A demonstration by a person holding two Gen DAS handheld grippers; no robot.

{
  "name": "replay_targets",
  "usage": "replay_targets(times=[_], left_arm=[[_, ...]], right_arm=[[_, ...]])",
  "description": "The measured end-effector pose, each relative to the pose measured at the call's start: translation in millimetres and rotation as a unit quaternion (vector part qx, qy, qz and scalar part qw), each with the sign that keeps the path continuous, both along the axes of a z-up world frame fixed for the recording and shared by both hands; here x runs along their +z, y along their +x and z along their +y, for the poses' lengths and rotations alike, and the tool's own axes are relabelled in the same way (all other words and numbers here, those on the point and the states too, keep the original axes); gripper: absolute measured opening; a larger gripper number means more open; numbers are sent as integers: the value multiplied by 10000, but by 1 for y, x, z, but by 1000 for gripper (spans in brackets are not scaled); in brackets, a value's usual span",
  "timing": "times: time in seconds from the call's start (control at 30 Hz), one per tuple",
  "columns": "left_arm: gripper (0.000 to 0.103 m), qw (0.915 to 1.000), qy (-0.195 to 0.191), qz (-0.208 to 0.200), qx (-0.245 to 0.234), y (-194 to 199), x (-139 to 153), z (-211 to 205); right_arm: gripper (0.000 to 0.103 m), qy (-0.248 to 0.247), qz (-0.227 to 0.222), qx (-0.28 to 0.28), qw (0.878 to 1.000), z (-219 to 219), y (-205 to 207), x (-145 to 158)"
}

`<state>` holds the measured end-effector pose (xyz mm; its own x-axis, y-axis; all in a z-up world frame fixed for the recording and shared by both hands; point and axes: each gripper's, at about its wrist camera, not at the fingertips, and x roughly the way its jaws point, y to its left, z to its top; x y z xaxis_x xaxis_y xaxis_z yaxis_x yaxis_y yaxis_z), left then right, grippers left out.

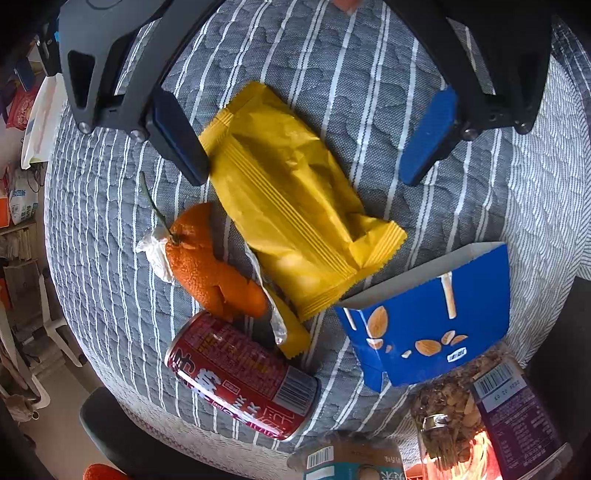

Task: Collect trash
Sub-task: 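Move the left gripper to the bed and grasp the yellow wrapper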

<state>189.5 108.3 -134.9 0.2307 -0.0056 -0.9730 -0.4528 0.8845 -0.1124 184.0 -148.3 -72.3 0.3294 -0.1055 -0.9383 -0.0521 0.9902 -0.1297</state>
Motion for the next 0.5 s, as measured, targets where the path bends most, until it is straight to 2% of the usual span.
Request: replay_targets(times=[0.23, 0.5], left_arm=[[103, 9978, 629, 181, 83, 5, -9, -17], [103, 9984, 519, 89, -186, 7, -6, -20]], right_arm=[[103, -87, 441, -145, 9989, -8, 14, -31], [103, -79, 384, -234, 9990, -18, 22, -35]])
